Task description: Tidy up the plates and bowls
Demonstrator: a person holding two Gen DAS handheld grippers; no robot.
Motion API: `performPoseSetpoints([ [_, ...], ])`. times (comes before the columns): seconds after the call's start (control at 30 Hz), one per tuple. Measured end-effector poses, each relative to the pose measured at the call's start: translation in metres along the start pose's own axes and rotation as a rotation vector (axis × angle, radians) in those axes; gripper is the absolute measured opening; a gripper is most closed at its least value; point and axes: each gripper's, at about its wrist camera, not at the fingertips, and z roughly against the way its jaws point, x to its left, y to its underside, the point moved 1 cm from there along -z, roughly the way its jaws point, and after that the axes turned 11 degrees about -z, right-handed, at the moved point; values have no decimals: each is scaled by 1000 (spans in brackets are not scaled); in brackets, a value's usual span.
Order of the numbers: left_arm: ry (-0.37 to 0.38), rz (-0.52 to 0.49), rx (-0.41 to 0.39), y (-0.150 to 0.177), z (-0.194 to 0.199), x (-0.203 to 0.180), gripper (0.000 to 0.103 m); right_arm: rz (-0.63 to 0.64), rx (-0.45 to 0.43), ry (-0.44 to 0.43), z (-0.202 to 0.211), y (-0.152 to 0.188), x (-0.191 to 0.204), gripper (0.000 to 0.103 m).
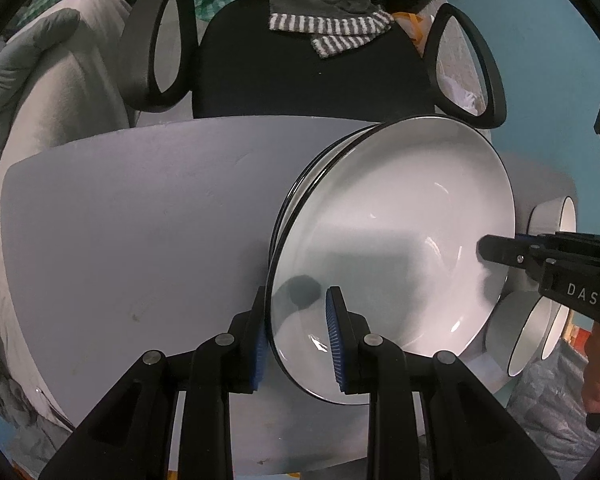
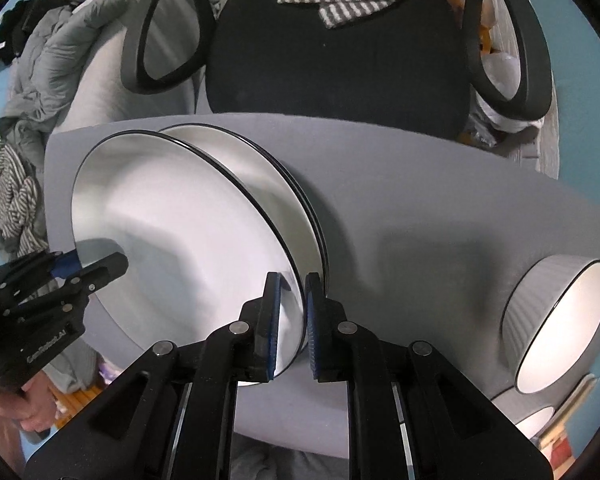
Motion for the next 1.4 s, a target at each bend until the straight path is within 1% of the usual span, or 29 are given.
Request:
performPoseSetpoints([
  [0.03, -7, 1, 5, 0, -1, -1, 28, -4, 5, 6, -1, 0, 0, 14],
  [0.07, -15, 0, 10, 0, -2, -3, 33, -10, 11, 6, -2, -1, 0, 16],
  [0.13, -33, -14, 9, 0, -4, -7, 38, -33, 15, 1, 0, -2, 0, 22],
  [0.23, -64, -38, 10, 1, -4, -13, 39, -57, 31, -19, 4, -4, 0, 31],
  [0.27, -70, -45, 10, 1, -4, -15, 39, -53, 33, -12, 5, -4, 1, 31],
  [0.3, -64, -49, 9, 1, -3, -16, 39, -49, 31, 0, 7, -5, 2, 34],
  [0.33, -65, -50, 9, 1, -2, -16, 40, -46, 21, 16, 9, -5, 3, 36],
  [0.37, -75, -49, 10, 1, -1, -16, 41, -41, 8, 31, 12, -5, 4, 37],
  [0.47, -111, -48, 3, 1, 4, -17, 41, -30, -3, 25, 20, -4, 6, 37],
  [0.6, -112, -33, -9, 4, 12, -14, 41, -18, -42, 63, 27, 1, 7, 38],
  [0.77, -138, -31, -38, 15, 25, -15, 41, 4, -105, 92, 39, 14, 12, 49],
  [0.83, -143, -30, -55, 22, 32, -17, 45, 9, -132, 100, 43, 21, 12, 56],
  [0.9, -149, -31, -84, 29, 40, -20, 53, 19, -163, 107, 49, 30, 14, 60],
  [0.93, -155, -35, -97, 33, 44, -22, 53, 26, -179, 114, 52, 35, 14, 63],
  [1.03, -159, -49, -131, 45, 54, -28, 54, 45, -223, 130, 61, 44, 16, 64],
  [1.17, -158, -57, -190, 66, 68, -38, 62, 62, -292, 157, 75, 61, 17, 64],
  [1.27, -158, -58, -217, 78, 75, -42, 62, 77, -343, 190, 81, 74, 17, 64],
  [1.4, -134, -54, -262, 96, 87, -49, 64, 81, -380, 226, 86, 92, 15, 64],
])
